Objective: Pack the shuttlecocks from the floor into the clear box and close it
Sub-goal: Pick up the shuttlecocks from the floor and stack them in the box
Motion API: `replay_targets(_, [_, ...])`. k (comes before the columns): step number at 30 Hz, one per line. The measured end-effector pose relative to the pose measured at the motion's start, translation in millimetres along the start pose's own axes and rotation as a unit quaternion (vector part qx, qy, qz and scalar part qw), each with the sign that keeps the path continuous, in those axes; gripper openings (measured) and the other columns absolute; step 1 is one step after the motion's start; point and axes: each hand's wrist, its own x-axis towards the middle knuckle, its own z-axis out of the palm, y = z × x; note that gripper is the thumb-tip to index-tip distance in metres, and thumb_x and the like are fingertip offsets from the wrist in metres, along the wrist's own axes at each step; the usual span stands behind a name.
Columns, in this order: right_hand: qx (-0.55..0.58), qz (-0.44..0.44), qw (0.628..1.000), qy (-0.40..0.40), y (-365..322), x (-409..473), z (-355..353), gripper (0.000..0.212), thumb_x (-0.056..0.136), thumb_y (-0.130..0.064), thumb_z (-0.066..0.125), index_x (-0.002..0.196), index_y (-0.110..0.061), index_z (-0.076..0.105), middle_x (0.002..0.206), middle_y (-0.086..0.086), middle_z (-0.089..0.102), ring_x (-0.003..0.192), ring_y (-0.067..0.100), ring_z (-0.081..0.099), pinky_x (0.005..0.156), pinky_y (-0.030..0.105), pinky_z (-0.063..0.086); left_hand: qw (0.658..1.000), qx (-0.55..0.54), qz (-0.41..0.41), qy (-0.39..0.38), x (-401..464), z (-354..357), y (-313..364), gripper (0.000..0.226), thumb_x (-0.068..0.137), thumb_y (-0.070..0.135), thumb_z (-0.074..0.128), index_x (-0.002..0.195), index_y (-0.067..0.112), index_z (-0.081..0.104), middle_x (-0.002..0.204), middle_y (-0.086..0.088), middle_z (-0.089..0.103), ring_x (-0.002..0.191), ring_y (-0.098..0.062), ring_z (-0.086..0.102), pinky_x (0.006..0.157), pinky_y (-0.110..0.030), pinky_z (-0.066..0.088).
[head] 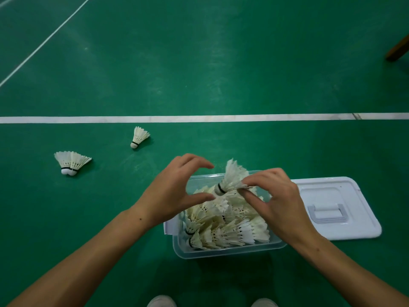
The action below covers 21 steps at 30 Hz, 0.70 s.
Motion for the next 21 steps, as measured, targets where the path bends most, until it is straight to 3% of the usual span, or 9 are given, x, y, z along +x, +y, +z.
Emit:
replay_targets(4, [-0.019, 0.055, 0.998, 0.007, 8, -18, 2, 0.013, 0.088, -0.039, 0.078, 0.097, -0.03, 0.08, 0.093, -0.023, 0.071, 0.095, 0.012, 0.06, 0.076, 0.033, 0.054, 0.972, 0.199, -0.031, -0.124, -21, 19, -21, 0.084, 0.076, 0.087, 0.057, 0.142, 0.035, 0.053, 0.139, 0.017, 0.059, 0.126, -0.009, 0.047, 0.105, -0.033, 0.042])
replay_targets(8, [-0.031, 0.069, 0.997, -0.008, 2, -29, 17, 0.013, 0.086, -0.038, 0.08, 0.095, -0.029, 0.08, 0.089, -0.02, 0.073, 0.088, 0.009, 0.06, 0.069, 0.029, 0.054, 0.938, 0.318, -0.001, -0.138, -33, 44, -33, 0.075, 0.084, 0.087, 0.044, 0.132, 0.031, 0.061, 0.125, 0.009, 0.067, 0.116, -0.021, 0.054, 0.096, -0.042, 0.045])
replay_targets(14, [-0.021, 0.065, 0.993, -0.096, 1, -32, 26, 0.018, 0.088, -0.046, 0.075, 0.1, -0.033, 0.079, 0.089, -0.029, 0.067, 0.084, 0.0, 0.055, 0.071, 0.013, 0.041, 0.95, 0.294, 0.05, -0.093, -34, 57, -30, 0.047, 0.089, 0.072, 0.055, 0.123, 0.04, 0.063, 0.115, 0.015, 0.07, 0.111, -0.019, 0.058, 0.095, -0.045, 0.042])
replay_targets(17, [-0.016, 0.081, 0.985, -0.151, 7, -44, 23, 0.012, 0.091, -0.046, 0.074, 0.099, -0.038, 0.077, 0.081, -0.032, 0.057, 0.086, -0.005, 0.054, 0.068, 0.018, 0.042, 0.954, 0.276, 0.074, -0.089, -36, 59, -31, 0.043, 0.091, 0.068, 0.057, 0.125, 0.042, 0.061, 0.12, 0.017, 0.069, 0.112, -0.018, 0.059, 0.094, -0.043, 0.043])
replay_targets(21, [-0.015, 0.115, 0.978, -0.171, 9, -50, 27, 0.007, 0.093, -0.042, 0.074, 0.095, -0.035, 0.075, 0.079, -0.021, 0.058, 0.083, 0.0, 0.055, 0.071, 0.032, 0.052, 0.963, 0.248, 0.068, -0.077, -36, 65, -28, 0.052, 0.091, 0.065, 0.06, 0.134, 0.036, 0.055, 0.111, 0.014, 0.074, 0.105, -0.017, 0.062, 0.091, -0.039, 0.045])
